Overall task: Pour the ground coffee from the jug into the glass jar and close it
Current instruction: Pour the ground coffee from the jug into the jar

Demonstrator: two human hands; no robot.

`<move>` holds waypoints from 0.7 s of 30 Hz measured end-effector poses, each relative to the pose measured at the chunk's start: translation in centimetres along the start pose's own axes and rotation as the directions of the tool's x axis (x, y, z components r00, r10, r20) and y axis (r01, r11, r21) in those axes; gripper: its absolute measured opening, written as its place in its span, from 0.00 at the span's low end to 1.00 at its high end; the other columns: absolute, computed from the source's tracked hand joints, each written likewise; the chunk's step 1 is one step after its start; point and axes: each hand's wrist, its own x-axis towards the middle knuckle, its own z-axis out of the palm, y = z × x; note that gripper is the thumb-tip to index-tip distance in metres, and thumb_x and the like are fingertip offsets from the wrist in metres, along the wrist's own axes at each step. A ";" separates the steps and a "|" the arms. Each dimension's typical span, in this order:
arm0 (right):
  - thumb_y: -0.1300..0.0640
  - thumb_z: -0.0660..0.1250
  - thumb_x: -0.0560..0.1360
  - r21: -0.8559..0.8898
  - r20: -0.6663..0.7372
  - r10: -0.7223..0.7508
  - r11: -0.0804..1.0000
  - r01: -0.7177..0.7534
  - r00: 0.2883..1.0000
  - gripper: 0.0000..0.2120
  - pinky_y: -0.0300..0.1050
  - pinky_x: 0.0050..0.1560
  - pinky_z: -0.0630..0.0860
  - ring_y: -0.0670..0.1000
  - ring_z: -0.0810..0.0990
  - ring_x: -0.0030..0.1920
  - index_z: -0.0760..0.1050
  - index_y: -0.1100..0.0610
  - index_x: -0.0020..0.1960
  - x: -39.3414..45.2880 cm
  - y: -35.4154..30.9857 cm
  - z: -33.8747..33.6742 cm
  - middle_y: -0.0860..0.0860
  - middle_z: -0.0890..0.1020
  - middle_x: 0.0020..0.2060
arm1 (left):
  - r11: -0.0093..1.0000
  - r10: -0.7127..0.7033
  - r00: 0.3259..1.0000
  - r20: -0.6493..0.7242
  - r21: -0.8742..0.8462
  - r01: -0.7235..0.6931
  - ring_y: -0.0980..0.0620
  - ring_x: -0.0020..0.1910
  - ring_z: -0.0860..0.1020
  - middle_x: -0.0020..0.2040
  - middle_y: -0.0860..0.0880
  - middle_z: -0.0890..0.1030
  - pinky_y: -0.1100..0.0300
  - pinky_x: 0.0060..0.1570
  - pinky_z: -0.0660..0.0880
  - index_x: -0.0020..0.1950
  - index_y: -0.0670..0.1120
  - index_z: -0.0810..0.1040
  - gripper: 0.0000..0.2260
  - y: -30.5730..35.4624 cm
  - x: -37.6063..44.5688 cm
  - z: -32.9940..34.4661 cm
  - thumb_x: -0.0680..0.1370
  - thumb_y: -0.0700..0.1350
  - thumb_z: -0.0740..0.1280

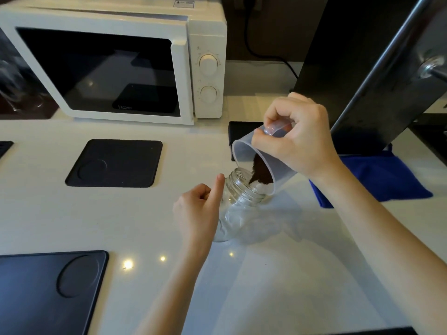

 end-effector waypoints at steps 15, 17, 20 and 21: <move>0.52 0.67 0.65 -0.024 0.009 -0.010 1.000 0.010 1.000 0.11 0.47 0.35 0.69 0.51 0.72 0.34 0.74 0.60 0.32 0.3 0.1 0.2 0.48 0.74 0.29 | 1.000 -0.009 1.000 -0.004 -0.021 0.009 0.52 0.24 0.57 0.22 0.47 0.58 0.62 0.25 0.56 0.23 0.43 0.59 0.26 0.0 0.0 0.0 0.74 0.55 0.66; 0.52 0.67 0.65 -0.025 0.015 -0.015 1.000 0.015 1.000 0.11 0.48 0.35 0.70 0.51 0.72 0.34 0.74 0.60 0.32 0.3 0.1 0.2 0.48 0.73 0.29 | 1.000 -0.012 1.000 -0.008 -0.022 0.012 0.53 0.24 0.57 0.22 0.47 0.58 0.62 0.25 0.57 0.23 0.43 0.59 0.26 0.0 -0.1 0.0 0.74 0.55 0.66; 0.52 0.67 0.65 -0.037 0.011 -0.029 0.999 0.029 1.000 0.11 0.48 0.35 0.69 0.51 0.71 0.33 0.74 0.60 0.31 0.2 0.1 0.3 0.47 0.73 0.28 | 1.000 -0.011 1.000 -0.010 -0.024 0.011 0.53 0.24 0.59 0.22 0.49 0.57 0.63 0.24 0.57 0.23 0.44 0.59 0.26 0.0 0.0 0.0 0.74 0.55 0.66; 0.52 0.67 0.65 -0.032 0.012 -0.027 0.999 0.027 1.000 0.11 0.47 0.35 0.69 0.51 0.71 0.33 0.74 0.60 0.31 0.2 0.0 0.3 0.47 0.73 0.29 | 1.000 -0.012 1.000 -0.014 -0.020 0.012 0.53 0.25 0.58 0.22 0.49 0.57 0.63 0.24 0.57 0.23 0.44 0.58 0.26 0.0 0.0 0.0 0.74 0.55 0.66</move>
